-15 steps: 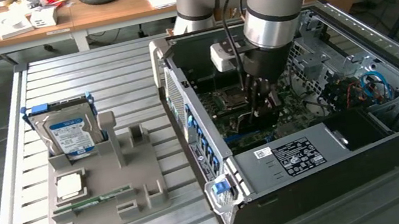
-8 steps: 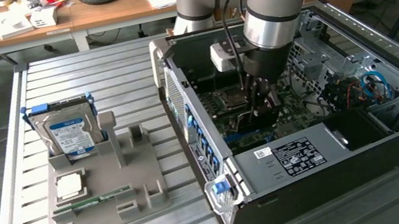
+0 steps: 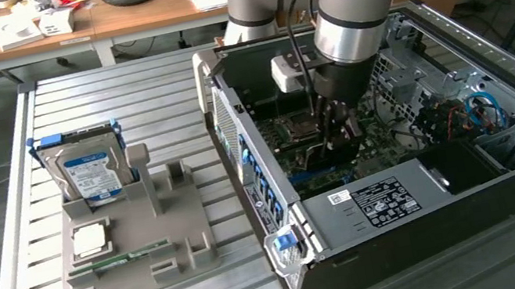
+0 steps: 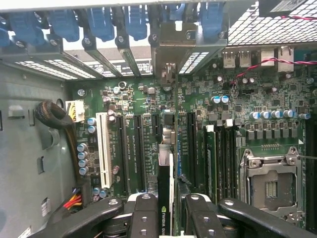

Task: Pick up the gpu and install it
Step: 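Insert the gpu into the slot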

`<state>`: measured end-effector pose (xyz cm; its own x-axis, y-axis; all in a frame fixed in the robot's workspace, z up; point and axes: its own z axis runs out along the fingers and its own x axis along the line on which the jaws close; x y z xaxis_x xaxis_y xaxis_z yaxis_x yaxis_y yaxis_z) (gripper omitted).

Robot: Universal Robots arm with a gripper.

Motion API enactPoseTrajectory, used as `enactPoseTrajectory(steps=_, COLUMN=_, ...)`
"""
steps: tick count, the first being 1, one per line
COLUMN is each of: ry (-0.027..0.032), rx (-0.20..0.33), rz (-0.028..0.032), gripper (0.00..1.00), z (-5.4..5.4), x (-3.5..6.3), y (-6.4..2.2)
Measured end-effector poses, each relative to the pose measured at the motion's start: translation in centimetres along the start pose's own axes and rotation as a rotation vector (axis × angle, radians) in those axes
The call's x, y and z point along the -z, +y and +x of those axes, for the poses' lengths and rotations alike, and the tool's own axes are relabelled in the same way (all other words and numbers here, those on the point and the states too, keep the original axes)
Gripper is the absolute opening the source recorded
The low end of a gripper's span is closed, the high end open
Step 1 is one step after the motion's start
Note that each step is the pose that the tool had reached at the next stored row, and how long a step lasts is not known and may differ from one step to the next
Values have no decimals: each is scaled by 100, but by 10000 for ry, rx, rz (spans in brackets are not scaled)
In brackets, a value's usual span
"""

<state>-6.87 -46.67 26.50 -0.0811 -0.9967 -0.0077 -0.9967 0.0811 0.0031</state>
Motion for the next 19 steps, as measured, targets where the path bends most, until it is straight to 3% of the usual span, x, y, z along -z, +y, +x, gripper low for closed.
enactPoseTrajectory(steps=3, ry=-48, rx=0, rz=7, gripper=26, z=-1, x=-2, y=0)
enactPoseTrajectory(steps=19, ry=-69, rx=2, rz=41, gripper=26, z=7, x=-5, y=28)
